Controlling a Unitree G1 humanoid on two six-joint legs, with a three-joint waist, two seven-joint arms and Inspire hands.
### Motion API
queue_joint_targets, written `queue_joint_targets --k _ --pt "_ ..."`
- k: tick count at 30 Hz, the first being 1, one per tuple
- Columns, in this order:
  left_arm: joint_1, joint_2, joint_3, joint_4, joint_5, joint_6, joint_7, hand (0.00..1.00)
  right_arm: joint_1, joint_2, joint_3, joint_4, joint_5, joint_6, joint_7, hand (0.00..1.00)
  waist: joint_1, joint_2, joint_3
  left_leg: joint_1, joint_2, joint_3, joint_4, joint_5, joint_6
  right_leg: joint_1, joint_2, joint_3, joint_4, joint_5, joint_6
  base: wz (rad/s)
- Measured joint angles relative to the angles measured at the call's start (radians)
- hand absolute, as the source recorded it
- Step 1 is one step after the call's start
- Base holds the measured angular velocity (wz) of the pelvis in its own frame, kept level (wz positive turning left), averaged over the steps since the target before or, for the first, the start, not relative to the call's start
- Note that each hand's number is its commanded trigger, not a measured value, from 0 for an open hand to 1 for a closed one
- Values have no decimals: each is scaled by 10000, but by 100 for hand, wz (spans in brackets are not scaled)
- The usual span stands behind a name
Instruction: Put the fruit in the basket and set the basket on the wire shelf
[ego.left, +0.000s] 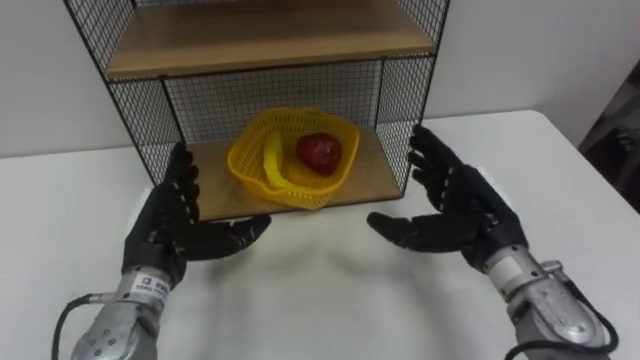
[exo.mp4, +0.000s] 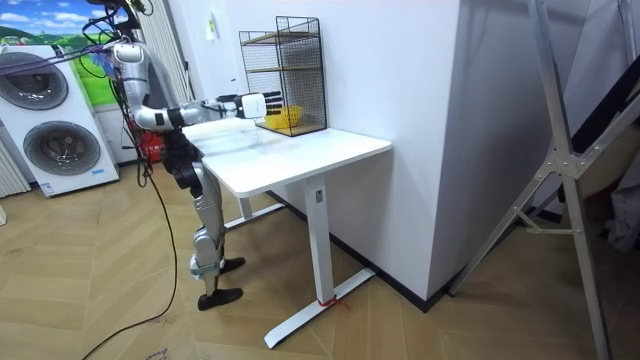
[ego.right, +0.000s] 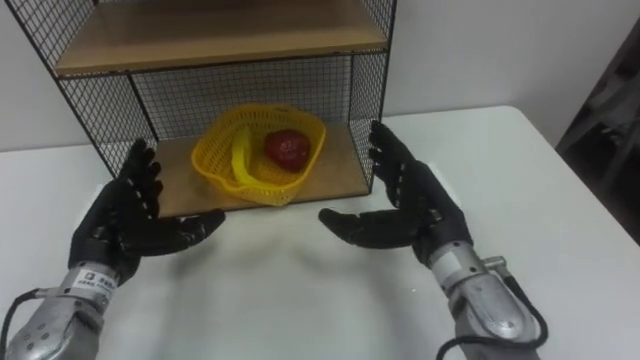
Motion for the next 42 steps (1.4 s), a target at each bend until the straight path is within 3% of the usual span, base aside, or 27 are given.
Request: queue_joint_targets --k 2,4,8,10,11,13,14,16,18,20,22,26,29,31,32,34,37,42 --pt "448 17 284 -400 19 -20 -24 0 464 5 -404 -449 80 -49 -190 0 39 38 -29 -15 -7 -44 9 -41 -51 -11 2 22 6 -38 37 0" --pt "914 115 761 -1112 101 -176 -100 0 893 -46 -993 -761 62 -448 -533 0 29 78 -54 -40 8 -35 21 -87 -61 -26 7 29 27 -68 54 -4" --pt "939 205 1829 -2157 211 -690 -70 0 895 -126 -2084 -1038 61 -850 -1289 0 -97 145 -69 -96 -32 -146 38 -85 -60 -18 -11 -113 21 -68 54 9" --pt "904 629 2844 -2873 18 -1199 24 0 813 -483 -2915 -1180 58 -1195 -1967 0 -235 169 -57 -154 -84 -292 40 -63 -66 -21 -15 -200 21 -81 32 18" --pt "879 731 3116 -3067 -41 -1297 62 0 810 -607 -3155 -1249 58 -1206 -2160 0 -230 160 -47 -159 -114 -312 29 -55 -67 -26 -24 -226 24 -91 32 11" --pt "719 1059 4194 -3566 -243 -1936 384 0 709 -1029 -4011 -1511 44 -1467 -3229 0 -171 169 6 -161 -104 -318 19 -46 -67 -41 -36 -233 35 -139 73 2" --pt "685 1118 4466 -3663 -299 -2046 504 0 630 -1085 -4234 -1578 34 -1546 -3497 0 -167 198 4 -178 -101 -323 26 -47 -67 -53 -35 -226 41 -149 81 0" --pt "687 1330 5410 -4108 -928 -2622 1176 0 427 -1478 -5014 -1673 241 -2067 -4798 0 -146 233 10 -227 -117 -349 16 -43 -71 -130 -46 -228 113 -199 90 0" --pt "687 1346 6091 -4258 -1607 -3052 1701 0 240 -1856 -5588 -1718 395 -2256 -5866 0 -117 224 10 -274 -131 -343 8 -39 -74 -267 -77 -216 297 -294 87 0" --pt "744 1417 6897 -4315 -2495 -3190 2259 0 187 -2102 -6313 -1740 471 -2585 -6874 0 -57 218 2 -358 -126 -326 40 -38 -77 -385 -92 -241 391 -351 74 0" --pt "733 1634 7863 -4322 -3953 -3363 3398 0 196 -2176 -7381 -1705 776 -2940 -8394 0 104 180 14 -367 -132 -342 59 -15 -85 -388 -73 -248 361 -342 60 0" --pt "840 1894 9365 -4096 -4379 -3514 5299 0 377 -2576 -8717 -1191 1037 -3263 -10588 0 366 161 -71 -400 -121 -318 91 -36 -101 -479 -189 -282 454 -444 -24 -3" --pt "1132 2695 10735 -2709 -5041 -3754 6797 0 422 -3568 -9729 -147 2047 -3342 -12075 0 402 107 -132 -610 -190 -347 298 -176 -88 -828 -357 -421 1100 -791 8 7" --pt "1368 3669 11443 -1176 -5918 -3729 8078 0 423 -4683 -10178 1247 3136 -3307 -13125 0 402 43 -191 -905 -209 -376 590 -302 -83 -1120 -401 -478 1481 -980 21 8" --pt "1453 3897 11547 -714 -6073 -3717 8321 0 437 -4889 -10234 1637 3316 -3286 -13313 0 418 40 -194 -932 -213 -380 593 -302 -84 -1143 -392 -488 1482 -983 22 5" --pt "1553 4724 11709 1514 -6581 -3623 9061 0 440 -5415 -10299 3158 3700 -3010 -13716 0 396 -11 -215 -1116 -254 -466 752 -372 -110 -1221 -288 -519 1467 -957 58 8" --pt "1605 5180 11424 4316 -7432 -3213 9698 0 602 -5537 -10331 4599 4621 -2751 -13782 0 336 7 -204 -1225 -286 -628 780 -381 -124 -1242 -270 -573 1411 -955 65 13" --pt "1590 5218 11249 8281 -8880 -2925 10138 0 1093 -5537 -10342 7934 6493 -2415 -13487 0 322 116 -193 -1310 -292 -750 959 -438 -111 -1181 -248 -650 1389 -969 81 9"
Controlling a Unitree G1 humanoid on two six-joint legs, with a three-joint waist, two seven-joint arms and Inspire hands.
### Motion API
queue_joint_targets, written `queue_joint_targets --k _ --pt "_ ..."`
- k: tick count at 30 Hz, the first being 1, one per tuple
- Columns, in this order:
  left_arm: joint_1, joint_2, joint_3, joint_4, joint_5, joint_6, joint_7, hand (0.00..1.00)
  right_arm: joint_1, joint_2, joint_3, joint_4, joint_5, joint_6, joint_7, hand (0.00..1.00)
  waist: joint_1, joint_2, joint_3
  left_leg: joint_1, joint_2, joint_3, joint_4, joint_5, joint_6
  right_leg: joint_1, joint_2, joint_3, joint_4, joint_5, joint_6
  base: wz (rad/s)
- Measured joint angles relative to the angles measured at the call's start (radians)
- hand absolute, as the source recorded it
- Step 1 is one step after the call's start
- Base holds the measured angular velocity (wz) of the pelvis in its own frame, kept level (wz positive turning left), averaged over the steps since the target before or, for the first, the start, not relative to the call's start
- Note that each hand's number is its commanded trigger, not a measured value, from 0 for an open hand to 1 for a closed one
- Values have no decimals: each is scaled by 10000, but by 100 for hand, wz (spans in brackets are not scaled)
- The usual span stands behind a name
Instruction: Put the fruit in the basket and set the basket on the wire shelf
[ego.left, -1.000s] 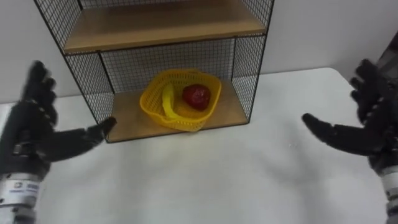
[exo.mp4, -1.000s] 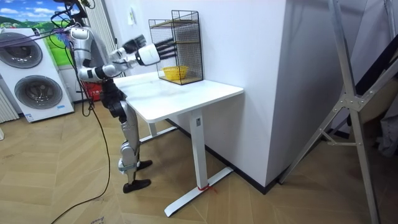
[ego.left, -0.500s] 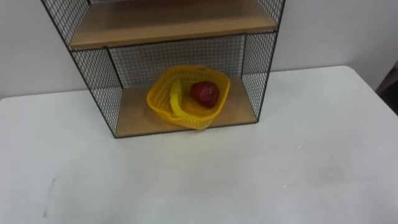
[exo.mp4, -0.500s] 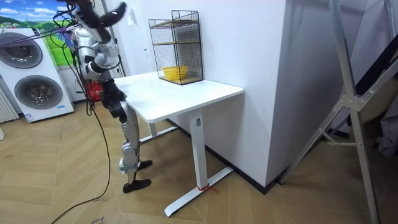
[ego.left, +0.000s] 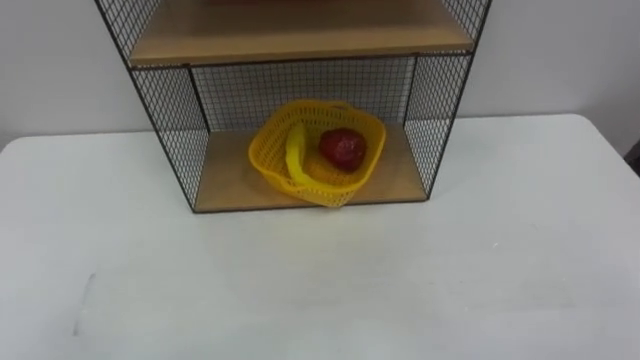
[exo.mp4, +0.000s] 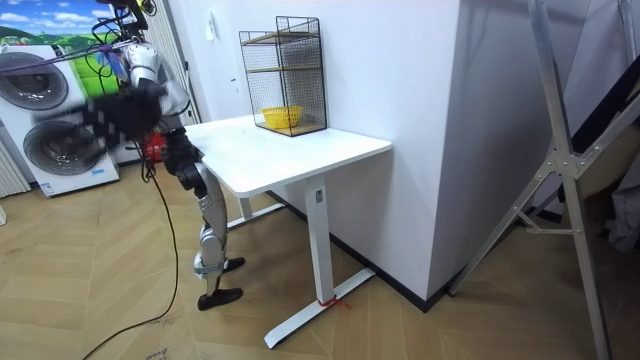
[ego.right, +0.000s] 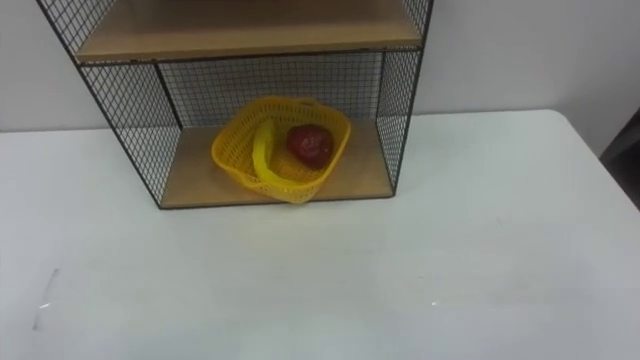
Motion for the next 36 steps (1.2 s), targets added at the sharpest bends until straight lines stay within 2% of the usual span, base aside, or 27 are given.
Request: queue_joint_targets --k 1,3,5,7,8,10,11,13,14,16,17,19,20,22,23,25,26,27,28,29,30,31,33,36 --pt "-4 -1 -110 891 -24 6 0 0 117 4 3 948 287 58 182 0 1 28 4 25 2 -7 7 -10 4 30 -5 -3 -1 -17 16 5" --pt "-22 -7 -256 1964 -90 7 -1 0 239 15 72 2082 812 56 283 0 12 78 21 63 16 -16 3 -15 6 64 -3 8 3 -29 1 0" --pt "-27 -124 -609 2582 -159 4 -30 0 559 331 424 2669 1423 17 489 0 65 97 23 70 26 -9 1 -18 -2 66 12 39 4 -30 -2 -2" --pt "-7 -795 -1350 2809 -148 -26 -162 0 816 1270 1030 3046 1645 -176 864 0 54 129 18 -16 112 -20 61 -47 -24 38 -11 25 -43 -55 -74 0" --pt "-11 -1044 -1528 2821 -137 -26 -241 0 813 1483 1228 3284 1724 -190 967 0 45 136 16 -62 135 -18 92 -65 -24 21 9 31 -77 -29 -87 -4" --pt "-45 -2196 -2523 2923 148 -17 -721 0 806 2631 2283 4048 2105 -186 1389 0 29 105 23 -90 170 20 12 -48 -49 -2 54 116 -173 87 -35 -5" --pt "-58 -2466 -2801 3031 217 5 -894 0 773 2923 2489 4200 2202 -181 1511 0 28 92 18 -76 175 46 -12 -43 -56 -10 52 138 -173 91 -40 -6" --pt "-176 -3312 -3470 3564 301 270 -1418 0 547 3949 2929 4641 2731 -105 1751 0 -50 78 14 -22 206 87 -33 -30 -72 45 64 162 -167 113 -75 -7" --pt "-178 -3494 -3638 3672 418 333 -1545 0 508 4185 3069 4685 2747 -87 1762 0 -69 79 16 6 222 111 -26 -34 -72 78 71 184 -172 114 -76 -10" --pt "-187 -4145 -4272 4001 1116 550 -2164 0 273 4793 3829 5091 2861 25 1855 0 -160 60 16 113 268 166 -15 -62 -82 181 85 199 -216 115 -113 -11" --pt "-187 -4291 -4428 4013 1277 601 -2294 0 206 4908 3979 5121 2861 75 1875 0 -209 57 18 115 271 166 -26 -59 -82 184 85 182 -236 126 -135 0" --pt "-243 -4609 -5316 4211 2742 884 -2789 0 -133 5247 4633 5515 2266 189 2026 0 -295 12 36 256 280 170 -103 -36 -115 368 110 178 -390 231 -91 0" --pt "-246 -4658 -5553 4209 3119 958 -2942 0 -224 5311 4740 5517 2169 263 2054 0 -313 -11 38 303 279 170 -113 -35 -115 435 110 162 -423 235 -91 4" --pt "-448 -4722 -6806 4193 5003 1380 -3542 0 -654 5415 5573 5620 1895 549 2352 0 -536 -104 49 407 224 100 -301 46 -164 530 114 190 -534 295 -91 8" --pt "-510 -4722 -7098 4177 5466 1488 -3700 0 -802 5379 5791 5756 1789 632 2488 0 -542 -107 54 418 222 99 -317 54 -171 555 119 195 -574 321 -103 6" --pt "-1003 -4722 -7900 4056 7314 1905 -4492 0 -1295 5310 6672 6245 1408 1013 3305 0 -539 -124 63 456 218 32 -373 84 -170 687 157 123 -837 431 -89 5" --pt "-1124 -4725 -8014 3992 7700 2003 -4691 0 -1421 5312 6825 6359 1284 1152 3584 0 -528 -151 72 466 215 34 -425 141 -153 696 159 109 -876 452 -94 7" --pt "-1309 -4757 -8065 3799 8458 2175 -5061 0 -1682 5311 7010 6643 885 1462 4259 0 -575 -204 124 525 198 13 -484 184 -132 721 155 83 -902 470 -112 5" --pt "-1390 -4750 -8175 3665 9140 2312 -5444 0 -1858 5307 7280 6907 353 1755 4974 0 -583 -255 211 648 171 -1 -610 242 -120 816 152 89 -989 515 -127 4" --pt "-1388 -4752 -8234 3587 9473 2389 -5574 0 -1872 5303 7467 6970 6 1873 5336 0 -555 -258 214 654 171 -2 -630 251 -125 836 161 75 -1049 542 -119 0" --pt "-1398 -4766 -8352 3450 10212 2545 -5776 0 -1860 5303 7884 7023 -789 2085 6007 0 -482 -266 250 646 177 2 -631 260 -130 817 180 71 -1050 583 -164 0" --pt "-1488 -4763 -8578 3425 10936 2709 -5890 0 -1931 5287 8265 7037 -1647 2252 6597 0 -469 -248 257 647 175 2 -635 267 -137 810 189 123 -1053 598 -175 -3" --pt "-1498 -4767 -9021 3424 11637 3020 -6108 0 -2025 5187 8853 7118 -2864 2481 7291 0 -444 -195 253 661 161 47 -639 266 -132 812 197 114 -1049 601 -173 -5" --pt "-1564 -4761 -9456 3439 12070 3313 -6454 0 -2296 5098 9809 7127 -4493 2896 8057 0 -277 -184 266 777 157 144 -745 306 -113 818 234 164 -1050 623 -201 -10"
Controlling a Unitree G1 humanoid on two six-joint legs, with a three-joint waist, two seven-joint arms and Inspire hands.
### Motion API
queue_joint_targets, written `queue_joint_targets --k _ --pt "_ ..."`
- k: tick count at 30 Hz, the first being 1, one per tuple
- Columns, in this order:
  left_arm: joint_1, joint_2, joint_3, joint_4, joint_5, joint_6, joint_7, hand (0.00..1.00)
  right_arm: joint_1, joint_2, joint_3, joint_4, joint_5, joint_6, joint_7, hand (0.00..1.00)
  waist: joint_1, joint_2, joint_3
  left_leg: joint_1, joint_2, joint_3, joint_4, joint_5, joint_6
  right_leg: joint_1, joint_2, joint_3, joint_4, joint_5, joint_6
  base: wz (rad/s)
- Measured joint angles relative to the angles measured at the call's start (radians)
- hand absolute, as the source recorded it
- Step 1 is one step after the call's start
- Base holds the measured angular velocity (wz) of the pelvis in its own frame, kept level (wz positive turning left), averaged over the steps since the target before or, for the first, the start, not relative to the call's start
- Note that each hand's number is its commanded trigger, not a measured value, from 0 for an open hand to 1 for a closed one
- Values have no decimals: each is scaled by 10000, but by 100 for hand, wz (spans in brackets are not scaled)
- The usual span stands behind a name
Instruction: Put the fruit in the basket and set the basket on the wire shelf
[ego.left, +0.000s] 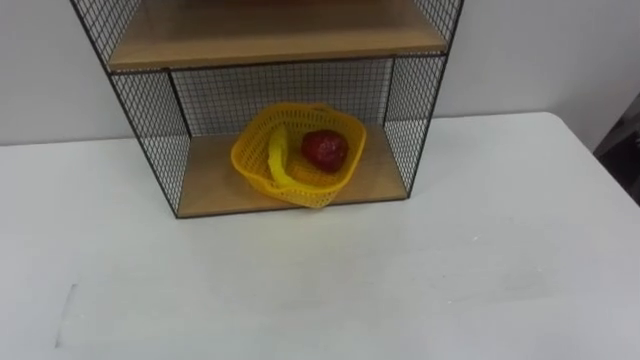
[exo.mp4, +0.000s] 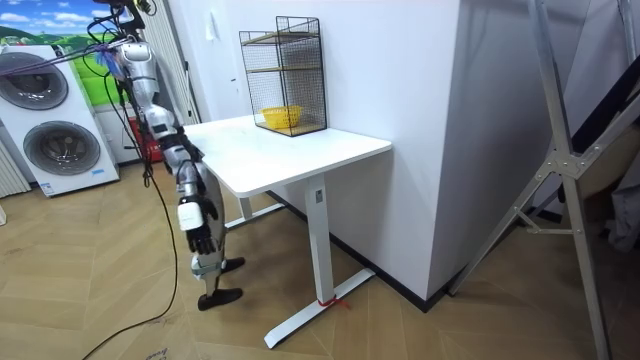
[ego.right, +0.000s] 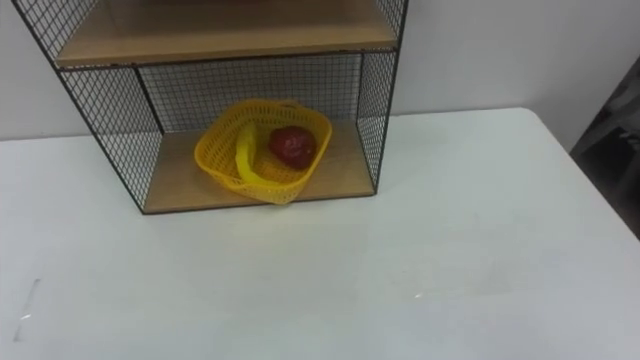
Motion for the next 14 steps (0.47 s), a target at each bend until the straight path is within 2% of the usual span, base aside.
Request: queue_joint_targets --k 3,6,9,14 --pt "-99 -35 -343 40 -61 105 -141 0 -240 2 604 -4 -393 24 735 0 64 9 2 63 5 -7 22 0 1 88 19 -9 -34 16 -13 -1" --pt "-159 -256 -339 42 -85 217 -144 0 -371 50 712 -9 -466 72 1348 0 74 46 9 164 10 -43 -9 1 -4 234 3 -27 -171 17 42 3" --pt "-180 -419 -361 41 -109 325 -145 0 -312 92 1030 -106 -522 130 1776 0 62 25 0 208 10 -39 -43 15 -23 269 17 -25 -170 30 41 0" --pt "-163 -491 -623 114 -491 334 -169 0 -29 195 1175 -98 -635 163 2120 0 38 -30 6 380 12 -11 -205 98 -19 355 18 -7 -182 41 29 -1"
